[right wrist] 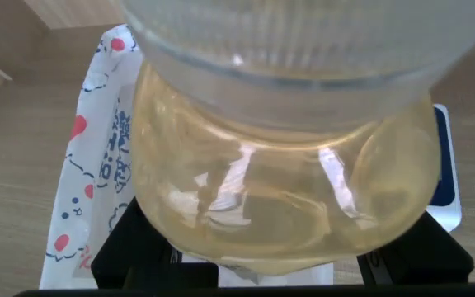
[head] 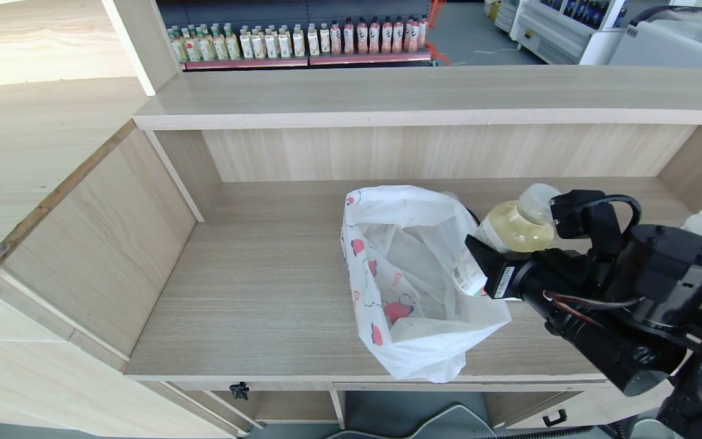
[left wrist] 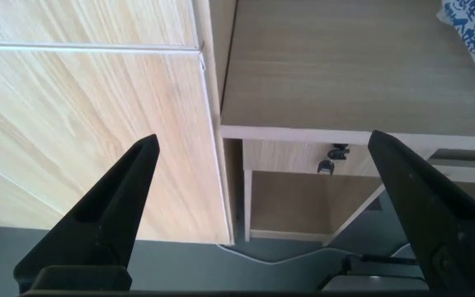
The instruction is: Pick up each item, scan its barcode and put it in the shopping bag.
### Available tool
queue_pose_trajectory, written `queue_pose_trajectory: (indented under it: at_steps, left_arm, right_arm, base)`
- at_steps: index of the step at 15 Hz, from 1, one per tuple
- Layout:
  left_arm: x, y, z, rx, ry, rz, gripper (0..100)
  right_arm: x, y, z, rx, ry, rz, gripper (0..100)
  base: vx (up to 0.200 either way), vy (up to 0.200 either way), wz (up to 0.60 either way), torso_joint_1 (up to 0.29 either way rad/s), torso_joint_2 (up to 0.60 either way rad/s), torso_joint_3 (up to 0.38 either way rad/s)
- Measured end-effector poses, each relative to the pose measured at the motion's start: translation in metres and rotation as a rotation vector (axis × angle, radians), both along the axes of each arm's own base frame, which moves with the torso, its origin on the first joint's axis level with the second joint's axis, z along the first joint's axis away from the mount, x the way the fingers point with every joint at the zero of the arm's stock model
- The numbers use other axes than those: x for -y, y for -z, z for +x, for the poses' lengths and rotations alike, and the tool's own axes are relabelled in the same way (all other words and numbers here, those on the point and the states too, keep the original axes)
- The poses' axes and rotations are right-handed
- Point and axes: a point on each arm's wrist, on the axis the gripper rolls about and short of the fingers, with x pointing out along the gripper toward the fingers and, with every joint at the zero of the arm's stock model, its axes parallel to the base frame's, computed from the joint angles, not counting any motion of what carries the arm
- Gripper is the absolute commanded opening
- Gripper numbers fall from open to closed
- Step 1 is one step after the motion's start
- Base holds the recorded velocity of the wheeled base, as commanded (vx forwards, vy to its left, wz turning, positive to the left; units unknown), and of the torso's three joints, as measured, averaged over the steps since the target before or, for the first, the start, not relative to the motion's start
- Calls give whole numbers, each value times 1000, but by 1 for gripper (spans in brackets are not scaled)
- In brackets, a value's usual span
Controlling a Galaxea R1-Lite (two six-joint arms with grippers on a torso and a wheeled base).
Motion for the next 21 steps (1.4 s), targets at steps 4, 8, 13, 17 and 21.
queue_pose_trajectory:
  at_steps: [4, 8, 13, 17, 21]
  left_arm:
    - [0, 0, 0, -1, 1, 0, 100]
    - [0, 0, 0, -1, 1, 1, 100]
    - [0, 0, 0, -2, 0, 2, 100]
    - [0, 0, 0, -1, 0, 2, 100]
    - [0, 0, 0, -2, 0, 7, 100]
  right_arm:
    - [-6, 17, -6, -7, -28, -3, 0]
    - [-15, 37, -10, -22, -66, -15, 0]
    - [-21, 55, -5, -54, -69, -40, 0]
    - [-21, 69, -5, -96, -69, -81, 100]
    - [-19, 73, -4, -95, -63, -80, 100]
  base:
    - [0, 0, 0, 0, 0, 0]
    - [0, 0, 0, 0, 0, 0]
    - [0, 0, 0, 0, 0, 0]
    - [0, 0, 0, 0, 0, 0]
    - [0, 0, 0, 0, 0, 0]
